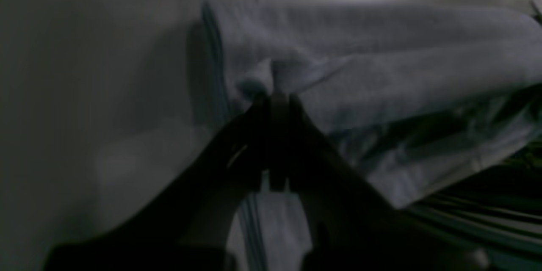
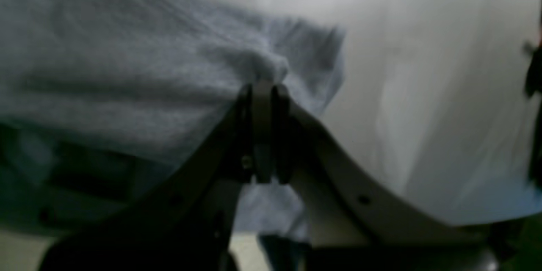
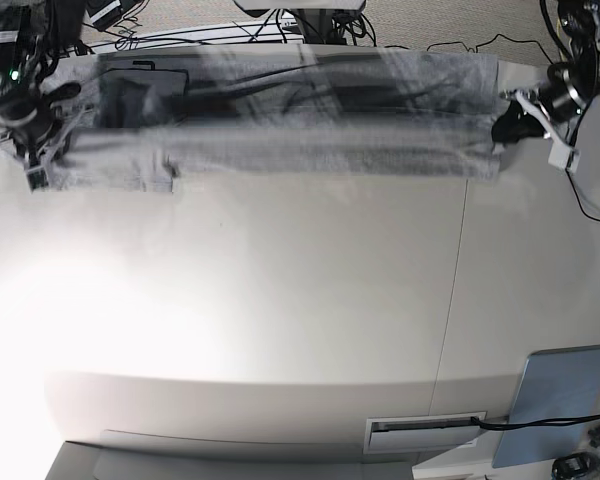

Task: Fold the T-shirt properly
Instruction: 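Grasp the hem corners and fold them up onto the collar edge, then hold the folded strip's ends with both grippers and smooth it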

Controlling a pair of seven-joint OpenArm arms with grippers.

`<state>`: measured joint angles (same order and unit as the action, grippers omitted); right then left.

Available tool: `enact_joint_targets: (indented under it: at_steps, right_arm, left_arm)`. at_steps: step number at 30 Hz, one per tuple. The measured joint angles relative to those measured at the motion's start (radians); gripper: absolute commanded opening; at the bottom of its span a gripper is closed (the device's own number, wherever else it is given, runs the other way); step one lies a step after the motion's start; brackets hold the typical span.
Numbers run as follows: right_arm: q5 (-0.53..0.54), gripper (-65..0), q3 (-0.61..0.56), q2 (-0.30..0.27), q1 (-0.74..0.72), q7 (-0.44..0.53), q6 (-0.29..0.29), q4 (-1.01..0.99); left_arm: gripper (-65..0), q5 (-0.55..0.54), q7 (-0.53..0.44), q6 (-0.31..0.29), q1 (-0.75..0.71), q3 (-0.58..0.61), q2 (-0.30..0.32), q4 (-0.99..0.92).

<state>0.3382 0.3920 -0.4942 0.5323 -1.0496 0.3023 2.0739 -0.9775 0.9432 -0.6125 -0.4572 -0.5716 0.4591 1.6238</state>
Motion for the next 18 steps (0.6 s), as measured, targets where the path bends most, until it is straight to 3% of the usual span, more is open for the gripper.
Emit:
enact_joint_targets:
  at_steps: [5,15,18]
  right_arm:
    - [-0.001,-65.0,0.025,0.035,0.076,0.003,0.0,0.02]
    - [-0.005,-65.0,0.025,0.04,0.169,-0.013,0.016,0.019]
    - [-0.027,-54.3,0.025,0.04,0.169,-0.008,0.037,0.019]
  left_arm:
    - [-65.0,-0.004,-0.001,-0.01,-0.016,-0.001,0.001,0.0]
    - [-65.0,-0.004,0.037,-0.011,-0.03,-0.001,0.001,0.0]
    - [-65.0,-0.004,0.048,-0.011,-0.03,-0.001,0.001,0.0]
